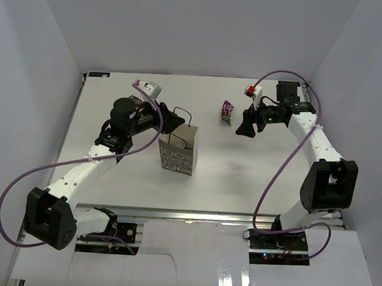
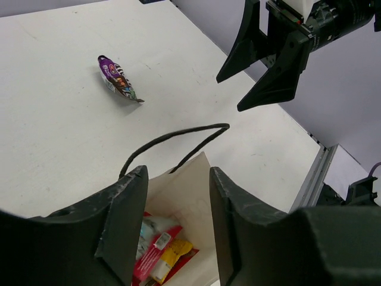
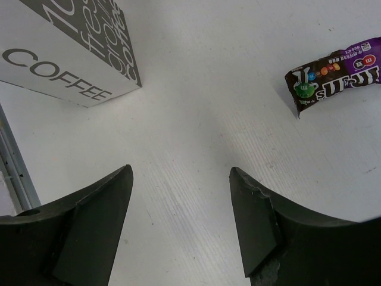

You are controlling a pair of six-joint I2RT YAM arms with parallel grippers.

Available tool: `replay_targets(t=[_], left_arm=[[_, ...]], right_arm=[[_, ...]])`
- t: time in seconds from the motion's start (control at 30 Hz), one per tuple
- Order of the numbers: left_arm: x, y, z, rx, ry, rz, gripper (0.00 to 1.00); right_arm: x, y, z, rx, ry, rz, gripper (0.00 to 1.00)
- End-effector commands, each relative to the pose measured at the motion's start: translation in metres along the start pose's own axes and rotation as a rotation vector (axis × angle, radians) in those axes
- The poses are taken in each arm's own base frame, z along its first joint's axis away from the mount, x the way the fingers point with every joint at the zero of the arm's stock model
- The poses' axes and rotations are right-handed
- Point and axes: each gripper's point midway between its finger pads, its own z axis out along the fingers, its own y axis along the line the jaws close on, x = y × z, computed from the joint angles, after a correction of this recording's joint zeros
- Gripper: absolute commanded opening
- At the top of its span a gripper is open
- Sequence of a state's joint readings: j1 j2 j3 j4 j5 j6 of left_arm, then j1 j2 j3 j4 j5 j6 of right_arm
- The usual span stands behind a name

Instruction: Place the snacks into the paper bag

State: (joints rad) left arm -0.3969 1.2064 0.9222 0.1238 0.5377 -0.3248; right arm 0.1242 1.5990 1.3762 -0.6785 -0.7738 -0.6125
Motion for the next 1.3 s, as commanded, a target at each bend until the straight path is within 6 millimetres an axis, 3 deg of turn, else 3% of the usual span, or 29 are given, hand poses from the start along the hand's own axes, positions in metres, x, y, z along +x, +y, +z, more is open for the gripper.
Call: replay_targets(t=[0.0,0.1,0.13,0.2,0.23,0.27,0.3,0.33,0.4,0.47,0.57,0.63,0.8,0.93,1.1,1.27], left_arm=[[-0.011,-0.005,-0.003,0.002,-0.037,0.028,0.57],[-0.025,-0.010,-0.005,0.004,-0.071,0.040,0.59],[-0.032,-0.012,-0.007,0.002,-0.087,0.039,0.60],[-0.055,-0.015,-0.013,-0.028,-0.147,0.054,0.61],[-0.060,-0.012,-0.015,-0.063,-0.158,0.042,0.63],[-0.069,-0.011,-0.021,-0.094,-0.184,0.038,0.65],[-0.080,-0.003,-0.026,-0.163,-0.219,0.029,0.67],[-0.077,0.002,-0.030,-0.201,-0.206,0.014,0.71],[-0.081,0.005,-0.041,-0.254,-0.226,0.009,0.73],[-0.070,0.020,-0.052,-0.354,-0.206,-0.030,0.77],[-0.058,0.023,-0.072,-0.417,-0.195,-0.053,0.77],[-0.053,0.018,-0.088,-0.436,-0.205,-0.071,0.77],[-0.029,0.020,-0.121,-0.510,-0.249,-0.169,0.78],[-0.015,0.018,-0.140,-0.536,-0.287,-0.230,0.82],[-0.005,0.023,-0.145,-0.561,-0.297,-0.260,0.83],[0.001,0.029,-0.137,-0.571,-0.263,-0.270,0.83]], right_arm=[[-0.004,0.000,0.000,-0.015,-0.027,-0.015,0.72],[-0.004,-0.006,0.005,-0.003,-0.028,0.012,0.72],[-0.001,-0.017,0.007,0.043,-0.013,0.045,0.72],[-0.003,-0.040,0.023,0.138,-0.007,0.170,0.72],[0.006,-0.067,0.025,0.286,0.049,0.228,0.71],[0.006,-0.080,0.030,0.384,0.060,0.363,0.70],[-0.001,-0.095,0.047,0.454,0.078,0.411,0.70],[0.004,-0.117,0.046,0.597,0.107,0.461,0.70],[-0.008,-0.132,0.069,0.636,0.078,0.547,0.71],[-0.017,-0.142,0.084,0.646,0.058,0.557,0.72],[-0.035,-0.155,0.111,0.599,-0.001,0.525,0.73],[-0.040,-0.167,0.127,0.583,-0.042,0.520,0.80],[-0.020,-0.197,0.151,0.671,-0.033,0.534,0.82],[-0.007,-0.222,0.151,0.821,-0.015,0.497,0.79],[0.007,-0.221,0.161,0.807,0.010,0.490,0.64],[0.001,-0.212,0.155,0.761,0.002,0.488,0.37]])
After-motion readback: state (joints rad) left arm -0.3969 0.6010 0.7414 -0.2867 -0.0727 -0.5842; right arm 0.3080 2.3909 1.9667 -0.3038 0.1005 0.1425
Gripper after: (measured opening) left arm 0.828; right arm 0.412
